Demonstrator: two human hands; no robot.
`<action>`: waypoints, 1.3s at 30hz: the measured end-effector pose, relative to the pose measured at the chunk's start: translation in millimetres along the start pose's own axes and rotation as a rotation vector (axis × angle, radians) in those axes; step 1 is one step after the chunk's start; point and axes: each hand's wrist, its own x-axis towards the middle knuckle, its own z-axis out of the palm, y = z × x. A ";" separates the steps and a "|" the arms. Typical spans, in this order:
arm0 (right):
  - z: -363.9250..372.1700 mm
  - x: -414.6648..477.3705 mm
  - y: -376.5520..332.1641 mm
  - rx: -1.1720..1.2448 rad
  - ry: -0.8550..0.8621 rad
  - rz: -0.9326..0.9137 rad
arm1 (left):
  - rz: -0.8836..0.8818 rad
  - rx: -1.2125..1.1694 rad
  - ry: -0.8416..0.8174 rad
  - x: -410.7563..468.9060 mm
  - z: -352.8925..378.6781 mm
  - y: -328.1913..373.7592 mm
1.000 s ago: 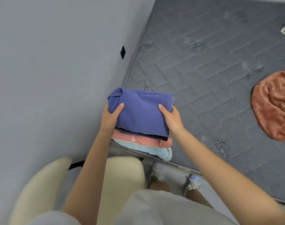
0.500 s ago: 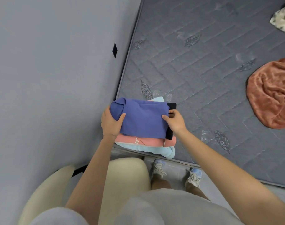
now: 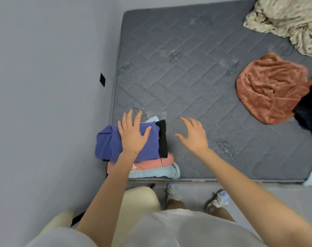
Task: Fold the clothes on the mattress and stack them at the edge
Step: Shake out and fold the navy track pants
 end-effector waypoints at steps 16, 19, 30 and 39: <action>-210.4 -111.0 280.9 -0.114 0.172 0.322 | 0.420 0.101 -0.163 -36.9 111.8 365.3; -242.5 -143.3 338.5 -0.170 0.195 0.360 | 0.490 0.070 -0.174 -59.6 136.6 438.0; -306.1 -214.4 473.6 -0.141 0.294 0.554 | 0.750 0.069 -0.240 -103.1 191.9 601.8; -348.2 -210.0 554.4 -0.128 0.348 0.648 | 0.854 0.044 -0.276 -81.2 231.4 693.9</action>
